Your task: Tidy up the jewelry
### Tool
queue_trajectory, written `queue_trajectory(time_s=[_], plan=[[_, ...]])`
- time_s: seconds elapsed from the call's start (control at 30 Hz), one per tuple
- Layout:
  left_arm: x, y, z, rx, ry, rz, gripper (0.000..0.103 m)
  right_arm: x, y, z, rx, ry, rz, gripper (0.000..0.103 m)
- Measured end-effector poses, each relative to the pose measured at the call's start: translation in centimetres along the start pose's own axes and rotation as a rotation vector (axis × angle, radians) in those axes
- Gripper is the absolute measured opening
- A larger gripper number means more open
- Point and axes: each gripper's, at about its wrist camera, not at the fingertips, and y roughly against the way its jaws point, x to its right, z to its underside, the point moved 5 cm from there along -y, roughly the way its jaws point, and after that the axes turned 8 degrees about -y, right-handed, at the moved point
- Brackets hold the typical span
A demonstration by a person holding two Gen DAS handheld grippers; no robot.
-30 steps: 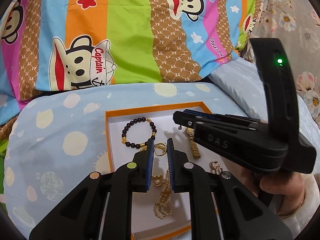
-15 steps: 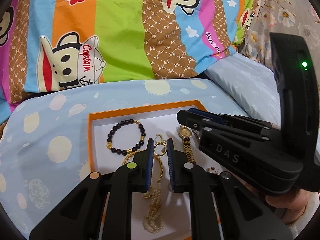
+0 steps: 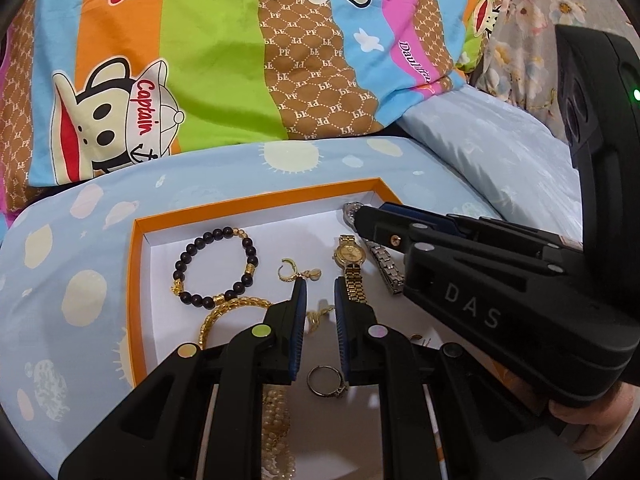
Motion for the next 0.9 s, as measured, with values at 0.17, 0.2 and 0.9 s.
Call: queue_trajectory(time_s=[0.17,0.2,0.9], plan=[[-0.6,0.5,-0.2,0.012,0.014,-0.011,0.013,-0.1,0.5,0.3,0.006,0.003,0.003,0.015],[-0.7,0.7,-0.2,0.015,0.016,-0.016,0.013,-0.1,0.6,0.4,0.007,0.004,0.002,0.015],[-0.9,5.8,3.2,0.028,0.073,-0.085,0.013,-1.8,7.7,6.9,0.07,0.028,0.039,0.018]])
